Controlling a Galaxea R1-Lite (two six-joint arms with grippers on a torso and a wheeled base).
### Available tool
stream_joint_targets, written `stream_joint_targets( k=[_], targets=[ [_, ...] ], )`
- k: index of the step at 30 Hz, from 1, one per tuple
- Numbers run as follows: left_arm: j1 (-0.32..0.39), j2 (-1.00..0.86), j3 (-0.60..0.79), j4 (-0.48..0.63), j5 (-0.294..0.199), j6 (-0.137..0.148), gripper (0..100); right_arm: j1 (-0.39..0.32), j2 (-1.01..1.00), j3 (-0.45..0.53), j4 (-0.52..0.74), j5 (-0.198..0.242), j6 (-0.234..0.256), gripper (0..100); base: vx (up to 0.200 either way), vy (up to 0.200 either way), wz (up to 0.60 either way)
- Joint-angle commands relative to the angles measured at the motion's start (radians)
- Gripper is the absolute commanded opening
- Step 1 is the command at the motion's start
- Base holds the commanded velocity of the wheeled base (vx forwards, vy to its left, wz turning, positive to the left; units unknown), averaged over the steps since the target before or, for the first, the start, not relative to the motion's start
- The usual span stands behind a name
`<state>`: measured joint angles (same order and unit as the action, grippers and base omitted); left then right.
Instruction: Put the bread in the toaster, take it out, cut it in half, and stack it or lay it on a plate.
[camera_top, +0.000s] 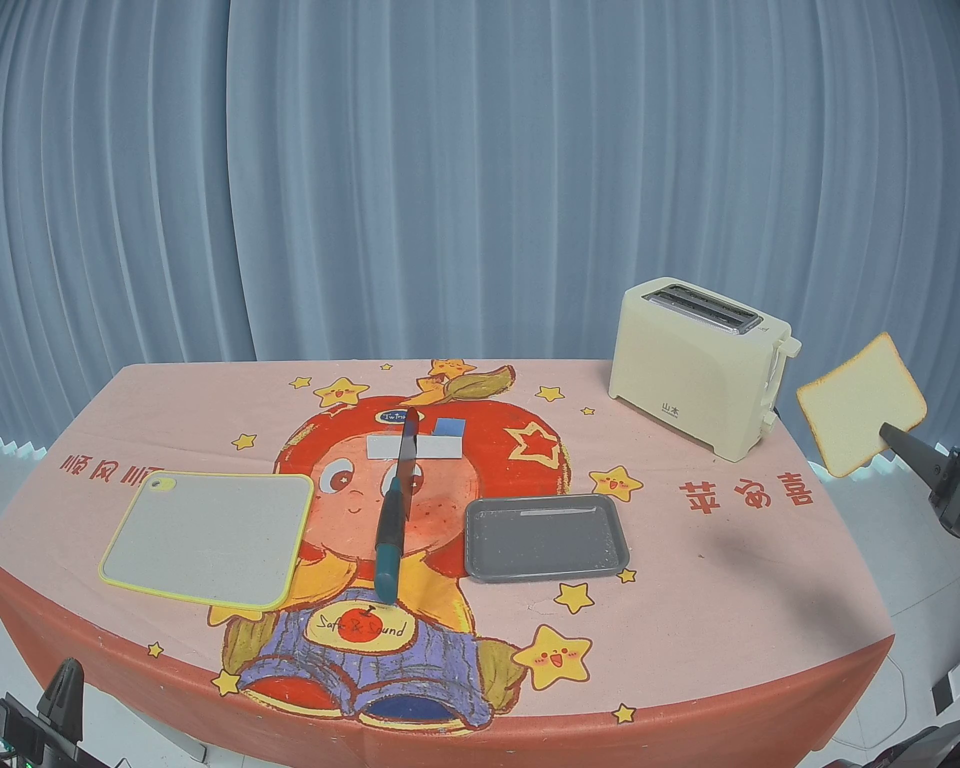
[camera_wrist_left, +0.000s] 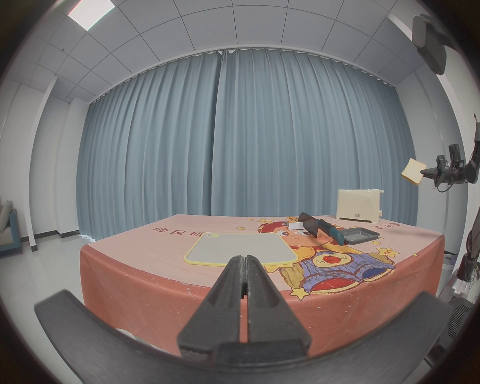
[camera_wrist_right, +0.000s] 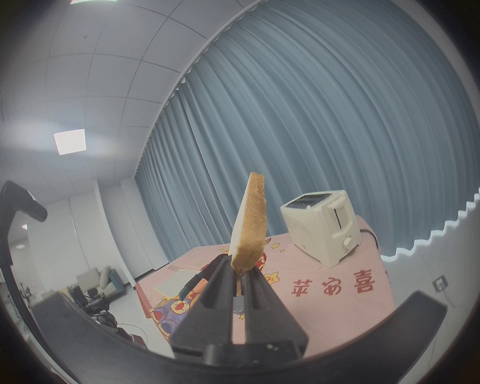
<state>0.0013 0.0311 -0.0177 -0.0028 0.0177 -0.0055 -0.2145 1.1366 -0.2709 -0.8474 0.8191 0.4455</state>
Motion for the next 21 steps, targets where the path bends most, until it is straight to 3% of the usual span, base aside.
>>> stream_joint_targets(
  k=[1, 6, 19, 21],
  targets=[
    [0.0, 0.001, 0.018, 0.0, 0.001, -0.001, 0, 0.0, 0.005, -0.021, -0.001, -0.002, -0.022, 0, 0.0, 0.0, 0.0],
    [0.0, 0.001, 0.018, 0.0, 0.001, -0.001, 0, 0.0, 0.012, -0.036, 0.001, -0.002, -0.09, 0, 0.0, 0.0, 0.0],
    [0.0, 0.001, 0.018, 0.0, 0.001, -0.001, 0, 0.001, 0.121, -0.047, -0.001, -0.052, -0.472, 0, 0.0, 0.0, 0.0],
    [0.0, 0.001, 0.018, 0.0, 0.001, -0.001, 0, 0.001, 0.129, -0.05, -0.001, -0.052, -0.496, 0, 0.0, 0.0, 0.0]
  ],
)
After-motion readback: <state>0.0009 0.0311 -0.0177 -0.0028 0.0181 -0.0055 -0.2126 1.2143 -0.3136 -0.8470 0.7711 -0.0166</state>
